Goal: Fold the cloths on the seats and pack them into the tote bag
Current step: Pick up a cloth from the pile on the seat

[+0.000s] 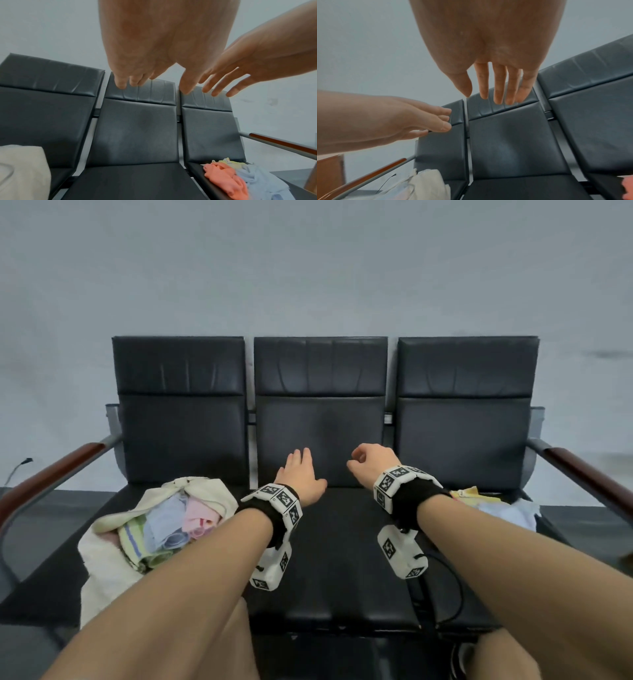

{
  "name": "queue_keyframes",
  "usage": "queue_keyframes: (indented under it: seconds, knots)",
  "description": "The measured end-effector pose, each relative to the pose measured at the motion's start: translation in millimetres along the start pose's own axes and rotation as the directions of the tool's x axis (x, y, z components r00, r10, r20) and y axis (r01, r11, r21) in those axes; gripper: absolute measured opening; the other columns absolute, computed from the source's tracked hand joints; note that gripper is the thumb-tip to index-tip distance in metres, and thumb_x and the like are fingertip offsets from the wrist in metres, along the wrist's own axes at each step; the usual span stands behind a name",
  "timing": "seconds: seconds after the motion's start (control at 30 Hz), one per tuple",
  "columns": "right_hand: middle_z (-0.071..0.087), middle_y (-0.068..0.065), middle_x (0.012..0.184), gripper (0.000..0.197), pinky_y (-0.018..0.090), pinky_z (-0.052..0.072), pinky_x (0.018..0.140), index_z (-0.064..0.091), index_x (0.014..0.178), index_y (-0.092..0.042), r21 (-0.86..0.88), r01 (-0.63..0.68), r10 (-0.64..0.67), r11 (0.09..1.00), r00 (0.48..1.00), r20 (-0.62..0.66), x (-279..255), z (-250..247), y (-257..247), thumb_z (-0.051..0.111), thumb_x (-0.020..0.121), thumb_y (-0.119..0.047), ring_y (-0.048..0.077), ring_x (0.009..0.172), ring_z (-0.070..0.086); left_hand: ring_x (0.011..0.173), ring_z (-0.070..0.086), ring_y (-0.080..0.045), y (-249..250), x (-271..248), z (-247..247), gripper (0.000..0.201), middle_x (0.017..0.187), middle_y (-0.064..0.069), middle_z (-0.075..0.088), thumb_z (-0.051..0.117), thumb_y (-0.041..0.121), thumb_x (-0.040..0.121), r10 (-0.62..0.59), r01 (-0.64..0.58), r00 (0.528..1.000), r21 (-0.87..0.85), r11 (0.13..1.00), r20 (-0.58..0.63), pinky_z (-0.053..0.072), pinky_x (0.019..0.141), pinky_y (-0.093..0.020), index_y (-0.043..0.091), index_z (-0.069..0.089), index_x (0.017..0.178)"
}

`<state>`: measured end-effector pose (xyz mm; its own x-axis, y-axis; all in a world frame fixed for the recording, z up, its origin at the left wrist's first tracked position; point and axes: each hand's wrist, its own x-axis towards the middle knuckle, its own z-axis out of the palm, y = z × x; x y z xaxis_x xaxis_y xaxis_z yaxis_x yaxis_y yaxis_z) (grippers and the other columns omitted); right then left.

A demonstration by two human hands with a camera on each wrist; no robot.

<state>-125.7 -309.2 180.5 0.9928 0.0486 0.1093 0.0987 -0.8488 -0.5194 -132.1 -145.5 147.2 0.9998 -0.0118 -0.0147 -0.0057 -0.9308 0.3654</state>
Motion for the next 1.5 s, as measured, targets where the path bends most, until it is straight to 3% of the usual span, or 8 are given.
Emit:
queue_keyframes:
  seconds: [0.27,0.57,0.83,0.97,1.1,1.27,1.33,1.5]
  knots:
    - [0.065,0.004,0.12,0.034,0.03,0.049,0.09,0.061,0.123,-0.017,-0.004,-0.065,0.065,0.998,0.997,-0.043,-16,-39,48,0.056,0.091,-0.027,0.023,0.11,0.06,0.153,0.0,-0.024,71,-2,20,0.083,0.166,-0.011,0.001,0.052,0.034,0.099,0.129,-0.131,0.99,0.028,0.991,0.058,0.012,0.124,-0.044,0.01,-0.002,0.158]
    - [0.061,0.007,0.131,0.044,0.029,0.043,0.096,0.055,0.135,-0.014,-0.018,-0.216,0.216,0.976,0.976,-0.029,-18,-64,124,0.054,0.092,-0.024,0.025,0.121,0.055,0.153,0.002,-0.023,135,23,68,0.083,0.166,-0.011,0.004,0.052,0.033,0.098,0.208,-0.218,0.967,0.052,0.975,0.149,0.013,0.123,-0.044,0.01,0.001,0.158]
    - [0.053,0.011,0.141,0.052,0.033,0.04,0.107,0.044,0.145,-0.016,0.059,-0.383,0.383,0.922,0.924,0.012,-13,-56,217,0.048,0.093,-0.017,0.029,0.128,0.05,0.151,0.011,-0.024,175,64,138,0.082,0.163,-0.01,0.016,0.054,0.033,0.092,0.261,-0.293,0.933,0.103,0.951,0.249,0.02,0.12,-0.045,0.009,0.01,0.157]
    - [0.056,0.012,0.136,0.052,0.028,0.042,0.094,0.042,0.146,-0.022,0.042,-0.46,0.458,0.887,0.888,0.049,-7,-46,276,0.045,0.095,-0.013,0.029,0.121,0.055,0.15,0.013,-0.024,193,89,180,0.08,0.161,-0.01,0.02,0.053,0.029,0.091,0.283,-0.329,0.914,0.12,0.937,0.291,0.023,0.119,-0.042,0.009,0.012,0.156]
    - [0.05,0.008,0.144,0.056,0.03,0.04,0.102,0.038,0.149,-0.023,0.015,-0.537,0.533,0.844,0.84,0.1,9,-25,327,0.049,0.094,-0.016,0.027,0.131,0.048,0.151,0.013,-0.025,206,116,225,0.079,0.163,-0.01,0.017,0.053,0.029,0.093,0.299,-0.37,0.878,0.133,0.919,0.373,0.022,0.12,-0.041,0.01,0.011,0.157]
    - [0.05,0.009,0.143,0.056,0.033,0.042,0.102,0.039,0.148,-0.027,-0.094,-0.484,0.493,0.87,0.849,0.189,31,3,382,0.048,0.093,-0.018,0.03,0.129,0.048,0.149,0.019,-0.026,220,153,286,0.076,0.161,-0.009,0.022,0.056,0.026,0.093,0.352,-0.436,0.838,0.124,0.891,0.417,0.027,0.118,-0.04,0.014,0.015,0.157]
    - [0.045,0.007,0.145,0.058,0.039,0.041,0.106,0.037,0.148,-0.029,-0.143,-0.428,0.451,0.892,0.861,0.237,42,20,397,0.05,0.092,-0.021,0.031,0.131,0.044,0.149,0.019,-0.027,223,169,309,0.075,0.161,-0.007,0.02,0.056,0.023,0.093,0.341,-0.433,0.836,0.136,0.891,0.431,0.032,0.115,-0.042,0.02,0.015,0.157]
    - [0.043,0.001,0.143,0.064,0.041,0.042,0.103,0.032,0.15,-0.033,-0.207,-0.302,0.357,0.931,0.871,0.336,68,64,422,0.051,0.09,-0.02,0.032,0.131,0.039,0.149,0.018,-0.031,220,203,356,0.089,0.165,0.0,-0.017,0.065,0.023,0.092,0.345,-0.469,0.844,0.254,0.846,0.412,0.036,0.111,-0.044,0.034,0.007,0.158]
